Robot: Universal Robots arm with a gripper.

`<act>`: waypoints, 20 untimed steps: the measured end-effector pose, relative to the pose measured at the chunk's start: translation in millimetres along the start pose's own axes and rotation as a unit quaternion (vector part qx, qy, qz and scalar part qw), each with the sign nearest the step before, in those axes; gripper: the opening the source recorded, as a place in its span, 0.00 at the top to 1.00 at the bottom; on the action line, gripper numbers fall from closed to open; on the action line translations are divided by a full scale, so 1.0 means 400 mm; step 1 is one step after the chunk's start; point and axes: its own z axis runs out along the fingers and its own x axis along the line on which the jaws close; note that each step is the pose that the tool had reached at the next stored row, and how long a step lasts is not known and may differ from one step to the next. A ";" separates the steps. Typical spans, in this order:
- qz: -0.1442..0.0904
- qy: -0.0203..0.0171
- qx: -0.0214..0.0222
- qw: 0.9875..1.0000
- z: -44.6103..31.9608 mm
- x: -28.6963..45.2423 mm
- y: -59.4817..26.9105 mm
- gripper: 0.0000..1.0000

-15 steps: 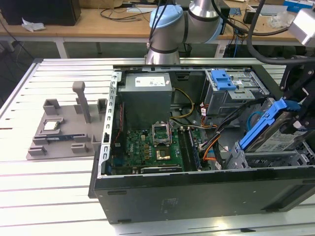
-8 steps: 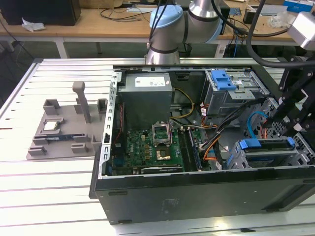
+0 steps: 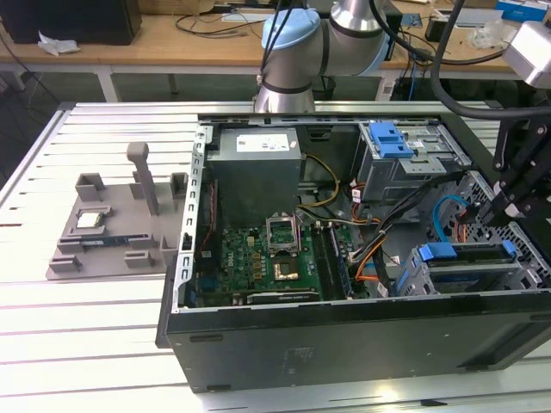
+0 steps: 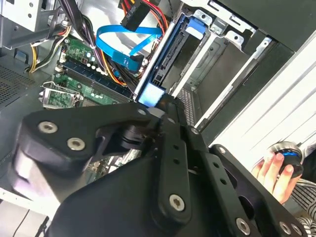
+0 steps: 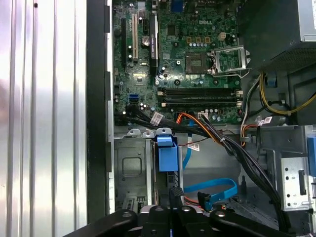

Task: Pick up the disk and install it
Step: 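Insert the disk into the insertion slot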

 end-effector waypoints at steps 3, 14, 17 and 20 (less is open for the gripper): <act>0.000 0.000 0.000 1.000 0.000 0.000 0.000 0.89; 0.000 0.005 0.000 1.000 0.021 -0.001 -0.005 0.89; 0.000 0.005 0.000 1.000 0.051 -0.004 -0.017 0.89; 0.000 0.005 0.000 1.000 0.066 -0.005 -0.021 0.89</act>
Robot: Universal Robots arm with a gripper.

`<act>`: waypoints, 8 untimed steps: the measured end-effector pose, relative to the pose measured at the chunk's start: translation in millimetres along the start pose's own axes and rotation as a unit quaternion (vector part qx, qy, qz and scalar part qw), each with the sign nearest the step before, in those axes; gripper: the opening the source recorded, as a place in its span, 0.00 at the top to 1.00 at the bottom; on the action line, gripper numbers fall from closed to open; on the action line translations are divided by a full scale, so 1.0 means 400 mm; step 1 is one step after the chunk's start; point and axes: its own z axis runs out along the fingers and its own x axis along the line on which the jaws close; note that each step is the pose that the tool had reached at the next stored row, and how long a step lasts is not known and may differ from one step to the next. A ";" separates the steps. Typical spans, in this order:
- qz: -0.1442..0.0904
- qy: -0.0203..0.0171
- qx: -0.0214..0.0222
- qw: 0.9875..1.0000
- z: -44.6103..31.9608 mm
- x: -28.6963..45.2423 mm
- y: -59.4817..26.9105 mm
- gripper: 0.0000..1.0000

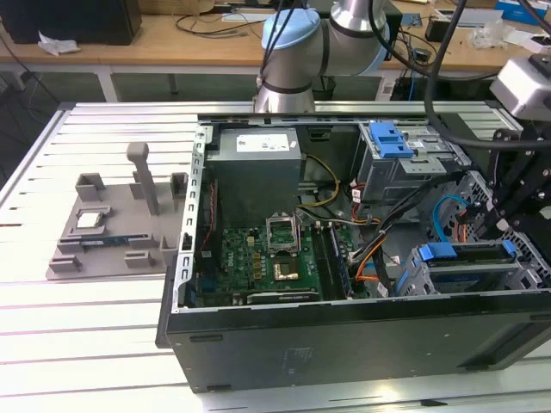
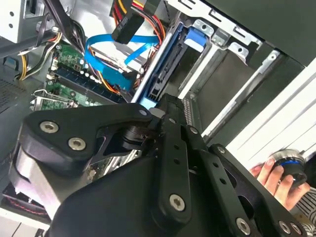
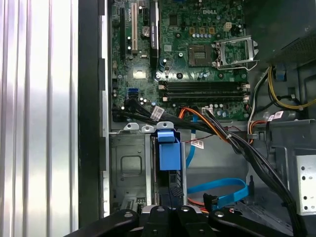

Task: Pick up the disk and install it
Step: 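Insert the disk into the insertion slot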

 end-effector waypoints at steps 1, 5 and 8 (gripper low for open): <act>0.000 0.000 0.000 1.000 0.005 0.000 -0.001 0.89; 0.000 0.000 0.000 1.000 0.032 0.000 -0.005 0.89; 0.000 0.000 0.000 1.000 0.048 0.000 -0.007 0.89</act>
